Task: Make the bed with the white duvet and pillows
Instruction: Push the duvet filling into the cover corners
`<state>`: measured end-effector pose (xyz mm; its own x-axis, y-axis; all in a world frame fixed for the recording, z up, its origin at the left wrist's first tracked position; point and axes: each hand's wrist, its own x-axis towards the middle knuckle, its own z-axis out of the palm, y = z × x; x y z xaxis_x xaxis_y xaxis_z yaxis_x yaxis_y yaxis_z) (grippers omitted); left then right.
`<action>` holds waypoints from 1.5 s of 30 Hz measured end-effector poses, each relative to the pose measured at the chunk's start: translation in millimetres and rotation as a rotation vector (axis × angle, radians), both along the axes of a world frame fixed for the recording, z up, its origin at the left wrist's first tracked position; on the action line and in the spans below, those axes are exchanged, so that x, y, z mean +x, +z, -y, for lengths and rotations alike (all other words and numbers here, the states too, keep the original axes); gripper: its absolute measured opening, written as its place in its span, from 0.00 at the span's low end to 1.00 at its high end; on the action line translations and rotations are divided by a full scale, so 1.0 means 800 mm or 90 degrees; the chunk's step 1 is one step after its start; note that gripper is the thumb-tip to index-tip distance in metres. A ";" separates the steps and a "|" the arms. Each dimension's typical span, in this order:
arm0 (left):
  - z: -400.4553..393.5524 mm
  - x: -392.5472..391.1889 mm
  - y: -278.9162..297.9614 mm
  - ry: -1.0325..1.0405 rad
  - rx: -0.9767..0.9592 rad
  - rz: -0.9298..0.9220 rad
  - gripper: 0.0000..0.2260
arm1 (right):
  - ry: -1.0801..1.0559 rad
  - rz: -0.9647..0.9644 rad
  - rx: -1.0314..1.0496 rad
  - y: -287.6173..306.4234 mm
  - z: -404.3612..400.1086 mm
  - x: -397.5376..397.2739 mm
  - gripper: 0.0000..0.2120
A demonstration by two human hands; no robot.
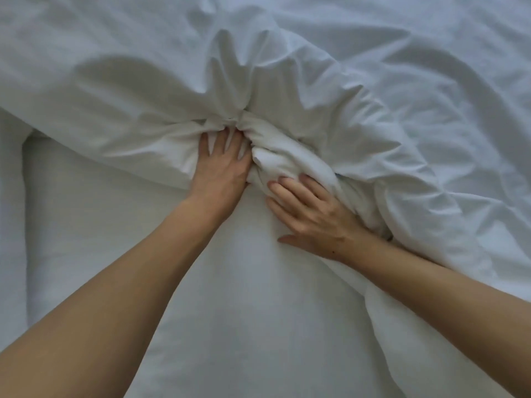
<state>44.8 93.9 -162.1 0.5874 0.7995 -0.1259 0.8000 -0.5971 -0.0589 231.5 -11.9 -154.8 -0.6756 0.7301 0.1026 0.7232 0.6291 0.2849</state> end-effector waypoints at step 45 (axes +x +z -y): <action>0.207 -0.120 0.141 0.051 0.166 0.289 0.23 | -0.391 -0.369 -0.132 0.071 0.062 -0.060 0.18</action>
